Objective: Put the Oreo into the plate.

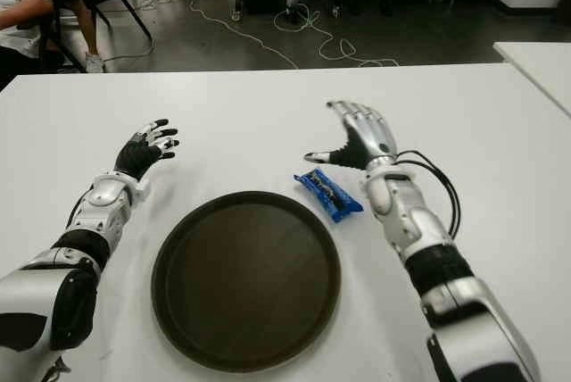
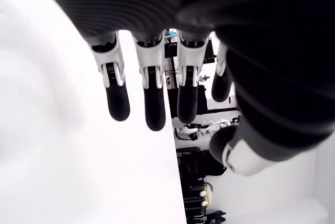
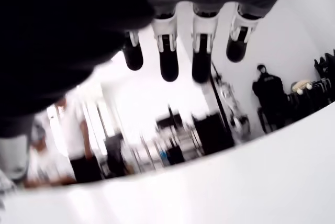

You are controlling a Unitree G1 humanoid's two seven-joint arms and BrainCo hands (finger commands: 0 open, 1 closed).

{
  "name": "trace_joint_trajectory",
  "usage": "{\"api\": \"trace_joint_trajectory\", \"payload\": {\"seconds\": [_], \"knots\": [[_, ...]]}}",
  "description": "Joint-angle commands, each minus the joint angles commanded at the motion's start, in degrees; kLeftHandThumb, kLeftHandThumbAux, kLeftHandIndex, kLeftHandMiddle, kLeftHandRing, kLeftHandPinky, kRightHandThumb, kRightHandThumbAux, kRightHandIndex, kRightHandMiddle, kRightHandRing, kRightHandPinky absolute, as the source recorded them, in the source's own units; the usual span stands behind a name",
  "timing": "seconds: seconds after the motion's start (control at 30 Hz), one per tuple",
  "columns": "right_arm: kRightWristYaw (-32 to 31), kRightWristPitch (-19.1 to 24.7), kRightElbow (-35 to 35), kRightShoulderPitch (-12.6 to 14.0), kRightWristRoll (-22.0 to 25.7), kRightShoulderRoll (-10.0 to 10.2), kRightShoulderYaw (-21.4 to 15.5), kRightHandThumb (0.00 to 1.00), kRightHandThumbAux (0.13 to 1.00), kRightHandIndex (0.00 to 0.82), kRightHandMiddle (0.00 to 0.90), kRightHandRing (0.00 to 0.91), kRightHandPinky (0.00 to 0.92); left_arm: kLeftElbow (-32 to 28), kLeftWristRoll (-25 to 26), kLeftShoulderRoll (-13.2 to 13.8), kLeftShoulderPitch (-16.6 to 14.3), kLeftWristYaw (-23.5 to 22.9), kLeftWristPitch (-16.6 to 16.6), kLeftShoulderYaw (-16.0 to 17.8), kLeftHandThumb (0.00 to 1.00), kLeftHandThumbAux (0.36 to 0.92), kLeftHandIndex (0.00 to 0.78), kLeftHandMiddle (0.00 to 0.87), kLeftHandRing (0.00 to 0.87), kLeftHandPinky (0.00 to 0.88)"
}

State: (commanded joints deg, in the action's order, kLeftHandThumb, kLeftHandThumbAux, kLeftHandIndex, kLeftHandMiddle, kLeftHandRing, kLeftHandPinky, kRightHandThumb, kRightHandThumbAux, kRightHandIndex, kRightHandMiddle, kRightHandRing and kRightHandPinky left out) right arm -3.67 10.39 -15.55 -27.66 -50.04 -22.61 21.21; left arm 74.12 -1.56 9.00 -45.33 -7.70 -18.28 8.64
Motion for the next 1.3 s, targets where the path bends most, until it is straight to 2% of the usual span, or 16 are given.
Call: {"api": "trace_joint_trajectory", "payload": {"seconds": [0.27,0.43,0.8,1.03,1.3], "knots": [[-6.8,7.1,6.7,1.6,-4.6,-0.5,1.5,0.0,0.38,0.0,0.0,0.0,0.0,0.1,0.0,0.1,0.0,0.1,0.1,-0.1,0.084,0.721,0.148,0.217,0.219,0.224],[-8.8,9.4,8.3,1.7,-6.0,-0.7,2.0,0.0,0.336,0.0,0.0,0.0,0.0,0.1,0.1,0.1,0.1,-0.2,-0.1,0.0,0.085,0.713,0.146,0.217,0.22,0.231],[-7.5,9.0,6.7,1.8,-4.4,-0.1,1.1,0.0,0.274,0.0,0.0,0.0,0.0,0.0,0.4,0.1,0.1,-0.6,-0.3,0.2,0.079,0.706,0.142,0.217,0.225,0.239],[-5.8,8.4,5.9,2.0,-3.2,0.7,0.5,0.0,0.252,0.0,0.0,0.0,0.0,0.0,0.0,0.3,0.0,-0.3,0.1,-0.1,0.079,0.676,0.143,0.218,0.221,0.224],[-5.7,8.9,6.2,2.3,-2.6,0.6,0.8,0.0,0.238,0.0,0.0,0.0,0.0,0.0,0.1,0.2,0.0,-0.2,0.0,-0.1,0.083,0.703,0.152,0.224,0.224,0.224]]}}
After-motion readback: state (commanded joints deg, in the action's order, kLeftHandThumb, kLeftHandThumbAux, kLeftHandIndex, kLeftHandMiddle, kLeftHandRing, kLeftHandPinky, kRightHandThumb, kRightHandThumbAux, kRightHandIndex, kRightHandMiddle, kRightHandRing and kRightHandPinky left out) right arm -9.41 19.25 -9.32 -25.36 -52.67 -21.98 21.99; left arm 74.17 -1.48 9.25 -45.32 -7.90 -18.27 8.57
